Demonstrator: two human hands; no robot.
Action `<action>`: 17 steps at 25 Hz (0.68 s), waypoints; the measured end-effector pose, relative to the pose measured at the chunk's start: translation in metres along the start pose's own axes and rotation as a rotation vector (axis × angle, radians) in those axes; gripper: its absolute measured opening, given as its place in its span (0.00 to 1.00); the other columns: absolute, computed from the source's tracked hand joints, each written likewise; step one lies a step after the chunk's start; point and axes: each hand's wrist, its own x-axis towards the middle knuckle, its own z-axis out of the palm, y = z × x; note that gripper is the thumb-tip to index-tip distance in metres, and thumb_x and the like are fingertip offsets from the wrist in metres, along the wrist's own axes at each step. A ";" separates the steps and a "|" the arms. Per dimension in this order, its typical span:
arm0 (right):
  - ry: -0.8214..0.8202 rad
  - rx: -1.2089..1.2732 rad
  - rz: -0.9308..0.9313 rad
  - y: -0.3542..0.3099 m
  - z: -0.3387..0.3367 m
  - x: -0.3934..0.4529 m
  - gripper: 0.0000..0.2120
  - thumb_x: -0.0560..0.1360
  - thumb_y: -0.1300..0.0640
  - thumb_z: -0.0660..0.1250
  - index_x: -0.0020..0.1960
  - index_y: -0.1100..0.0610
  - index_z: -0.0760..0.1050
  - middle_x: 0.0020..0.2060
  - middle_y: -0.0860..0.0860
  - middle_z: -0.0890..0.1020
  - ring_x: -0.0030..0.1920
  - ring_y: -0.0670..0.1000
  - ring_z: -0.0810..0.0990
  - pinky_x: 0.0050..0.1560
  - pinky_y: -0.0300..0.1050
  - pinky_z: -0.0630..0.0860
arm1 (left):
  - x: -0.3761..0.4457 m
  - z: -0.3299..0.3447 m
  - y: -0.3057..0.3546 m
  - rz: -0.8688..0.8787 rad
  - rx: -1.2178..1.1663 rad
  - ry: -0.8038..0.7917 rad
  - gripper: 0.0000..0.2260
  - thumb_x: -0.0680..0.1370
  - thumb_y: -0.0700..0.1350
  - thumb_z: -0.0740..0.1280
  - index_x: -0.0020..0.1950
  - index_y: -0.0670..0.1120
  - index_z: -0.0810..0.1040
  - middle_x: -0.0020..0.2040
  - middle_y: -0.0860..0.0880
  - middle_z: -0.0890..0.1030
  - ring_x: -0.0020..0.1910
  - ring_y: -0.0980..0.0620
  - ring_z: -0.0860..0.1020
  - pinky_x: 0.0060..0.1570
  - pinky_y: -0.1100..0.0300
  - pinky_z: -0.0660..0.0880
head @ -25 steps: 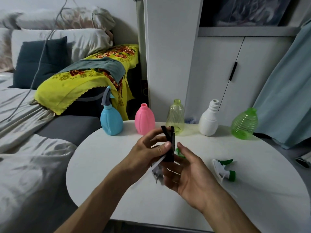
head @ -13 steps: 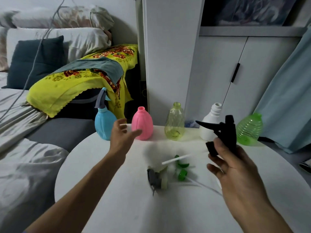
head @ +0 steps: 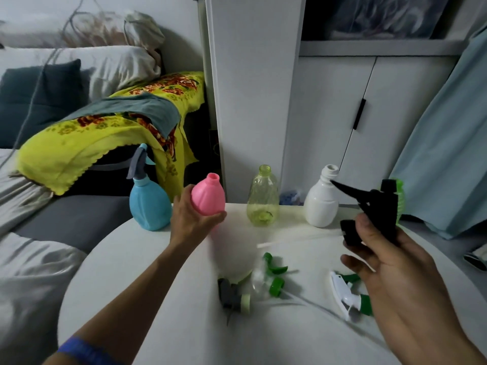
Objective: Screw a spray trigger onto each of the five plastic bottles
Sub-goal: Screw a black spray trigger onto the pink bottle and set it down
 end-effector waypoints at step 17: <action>-0.048 0.119 -0.139 -0.010 0.010 -0.020 0.06 0.77 0.56 0.68 0.54 0.51 0.79 0.48 0.51 0.84 0.41 0.46 0.83 0.40 0.45 0.76 | -0.142 -0.100 0.079 0.397 0.409 0.078 0.41 0.57 0.48 0.84 0.67 0.42 0.73 0.64 0.40 0.76 0.60 0.37 0.73 0.52 0.43 0.76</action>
